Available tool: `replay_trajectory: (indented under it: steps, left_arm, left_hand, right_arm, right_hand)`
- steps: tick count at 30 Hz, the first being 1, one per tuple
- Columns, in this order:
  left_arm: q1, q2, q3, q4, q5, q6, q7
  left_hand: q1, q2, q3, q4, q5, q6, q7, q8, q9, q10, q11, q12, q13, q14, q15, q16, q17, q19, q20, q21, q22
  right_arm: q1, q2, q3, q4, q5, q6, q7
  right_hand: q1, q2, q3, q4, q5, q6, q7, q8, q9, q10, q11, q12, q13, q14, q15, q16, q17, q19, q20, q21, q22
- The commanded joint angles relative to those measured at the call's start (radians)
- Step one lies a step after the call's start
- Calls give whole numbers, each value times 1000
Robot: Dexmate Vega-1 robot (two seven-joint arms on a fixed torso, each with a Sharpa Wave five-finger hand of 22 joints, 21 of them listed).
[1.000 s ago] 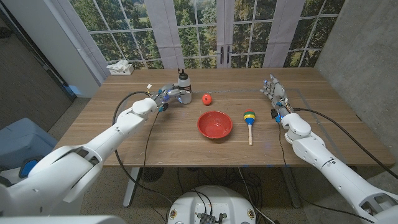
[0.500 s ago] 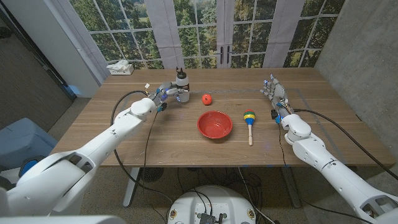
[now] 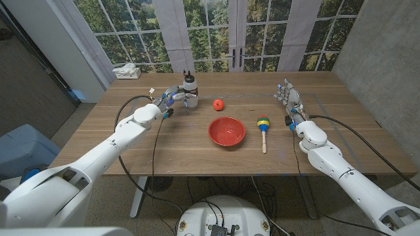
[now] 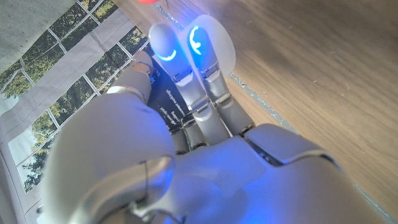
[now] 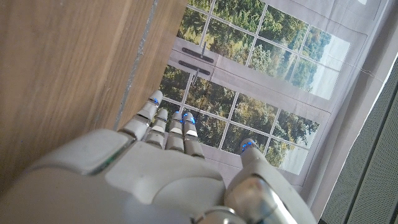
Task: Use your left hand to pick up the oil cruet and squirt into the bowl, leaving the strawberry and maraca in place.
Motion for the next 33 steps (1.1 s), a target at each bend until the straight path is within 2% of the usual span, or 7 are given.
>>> replay_trajectory:
  steps: [1, 33]
  left_arm:
    - [111, 101, -58, -205, -14, 21, 9]
    - [210, 184, -88, -403, 8, 69, 30]
  left_hand:
    - [-14, 40, 105, 95, -1, 11, 0, 9, 5, 90, -76, -5, 2, 9, -3, 5, 2, -7, -65, 12, -1]
    - [-37, 39, 144, 91, -2, 35, 7, 23, 15, 110, -80, -28, 4, 10, -3, 13, -5, -14, -67, 32, -11]
  right_arm:
    - [0, 8, -6, 3, -16, 12, -11]
    - [-74, -2, 19, -53, -23, 58, -37]
  right_hand:
    - [-4, 9, 0, -8, 2, 8, 2, -3, 2, 7, 0, -2, 4, 6, 4, -2, 1, 10, -4, -2, 1]
    - [-7, 14, -2, -13, 1, 9, 2, -4, 2, 8, 0, -4, 4, 8, 5, -6, -1, 16, -5, -16, 2]
